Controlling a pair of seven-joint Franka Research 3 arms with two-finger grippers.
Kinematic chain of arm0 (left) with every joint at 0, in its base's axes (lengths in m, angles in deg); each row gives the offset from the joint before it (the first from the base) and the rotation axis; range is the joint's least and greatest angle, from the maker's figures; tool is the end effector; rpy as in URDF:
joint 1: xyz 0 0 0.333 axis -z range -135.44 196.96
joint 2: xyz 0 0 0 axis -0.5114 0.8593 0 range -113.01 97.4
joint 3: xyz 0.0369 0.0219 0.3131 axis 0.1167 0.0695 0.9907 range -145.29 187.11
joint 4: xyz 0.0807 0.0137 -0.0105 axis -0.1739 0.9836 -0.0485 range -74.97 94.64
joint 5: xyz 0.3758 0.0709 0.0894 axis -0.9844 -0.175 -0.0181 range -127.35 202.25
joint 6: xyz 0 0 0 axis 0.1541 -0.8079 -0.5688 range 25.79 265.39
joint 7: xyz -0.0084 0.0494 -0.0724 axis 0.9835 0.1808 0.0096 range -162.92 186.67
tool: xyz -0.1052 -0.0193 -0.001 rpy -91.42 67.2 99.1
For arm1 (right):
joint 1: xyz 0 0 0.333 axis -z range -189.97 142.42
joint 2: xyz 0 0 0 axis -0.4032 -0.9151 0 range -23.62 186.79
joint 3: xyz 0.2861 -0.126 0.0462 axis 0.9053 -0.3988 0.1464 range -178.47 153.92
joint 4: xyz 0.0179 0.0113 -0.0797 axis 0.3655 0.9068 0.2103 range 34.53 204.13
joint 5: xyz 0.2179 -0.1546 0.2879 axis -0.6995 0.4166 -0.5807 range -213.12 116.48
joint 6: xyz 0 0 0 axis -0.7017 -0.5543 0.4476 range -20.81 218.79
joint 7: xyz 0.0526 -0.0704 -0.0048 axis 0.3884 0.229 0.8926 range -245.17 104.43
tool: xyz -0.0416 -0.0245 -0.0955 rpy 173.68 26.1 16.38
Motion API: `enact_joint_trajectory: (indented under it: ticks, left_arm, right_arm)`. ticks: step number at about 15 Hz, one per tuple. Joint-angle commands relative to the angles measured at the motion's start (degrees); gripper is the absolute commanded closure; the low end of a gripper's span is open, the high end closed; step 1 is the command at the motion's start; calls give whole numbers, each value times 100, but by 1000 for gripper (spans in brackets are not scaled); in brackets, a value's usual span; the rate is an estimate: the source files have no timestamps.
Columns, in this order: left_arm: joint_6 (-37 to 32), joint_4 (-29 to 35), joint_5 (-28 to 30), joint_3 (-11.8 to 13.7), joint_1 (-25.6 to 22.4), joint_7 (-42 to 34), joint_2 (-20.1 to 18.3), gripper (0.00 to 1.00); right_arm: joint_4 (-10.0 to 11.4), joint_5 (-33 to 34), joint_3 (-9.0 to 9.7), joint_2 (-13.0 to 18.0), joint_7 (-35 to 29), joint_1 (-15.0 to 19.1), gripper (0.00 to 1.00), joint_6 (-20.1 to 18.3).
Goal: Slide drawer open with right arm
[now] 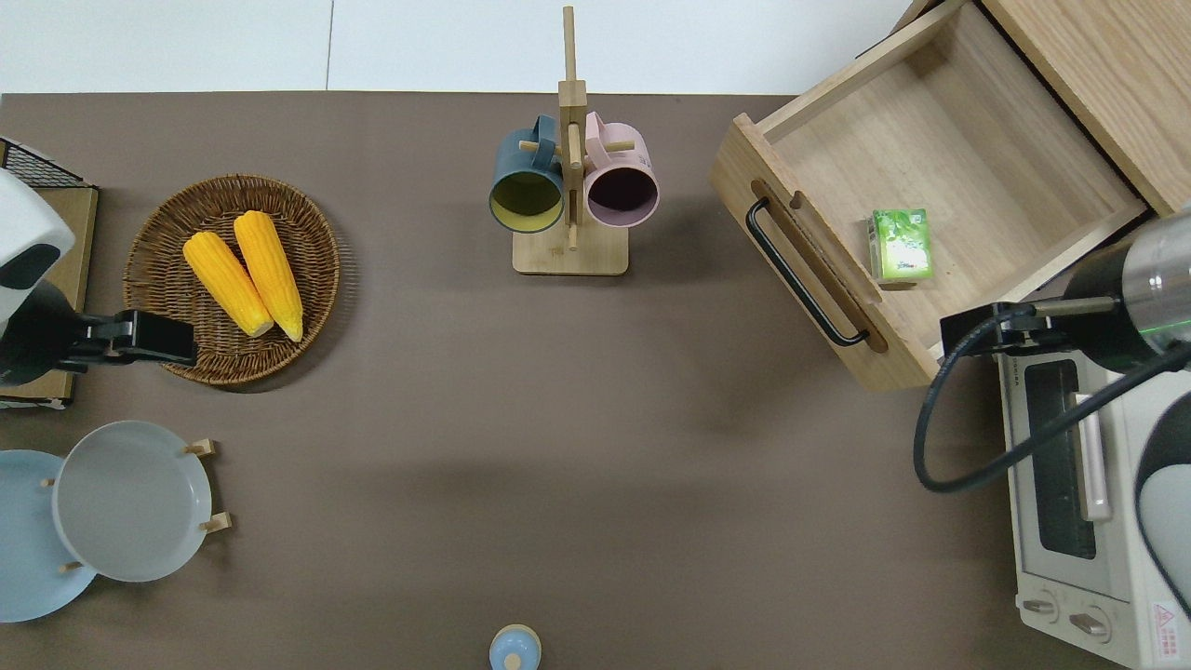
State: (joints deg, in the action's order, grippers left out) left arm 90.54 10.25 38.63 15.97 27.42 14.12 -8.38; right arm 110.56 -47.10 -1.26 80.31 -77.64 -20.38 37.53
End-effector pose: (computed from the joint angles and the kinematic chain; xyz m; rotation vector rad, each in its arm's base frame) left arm 0.5503 -0.0178 0.6143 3.1226 0.0181 -0.0389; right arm 0.5454 0.0691 0.6619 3.1239 0.0057 -0.0087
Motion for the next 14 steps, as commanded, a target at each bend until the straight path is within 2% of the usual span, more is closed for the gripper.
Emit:
enact_joint_trajectory:
  ticks: [1, 7, 12, 14]
  left_arm:
    - [-65, 28, -65, 28, 26, -40, -57, 2]
    - [-65, 28, -65, 28, 26, -40, -57, 2]
    - [-65, 28, -65, 28, 26, -40, -57, 2]
    - [-65, 28, -65, 28, 35, -40, -57, 5]
  right_arm:
    - [322, -490, 41, 232, 217, 372, 19, 163]
    - [954, -623, 41, 680, 648, 618, 17, 155]
    - [1034, -518, 67, 769, 789, 628, 19, 14]
    - [1069, -273, 67, 786, 736, 575, 17, -117]
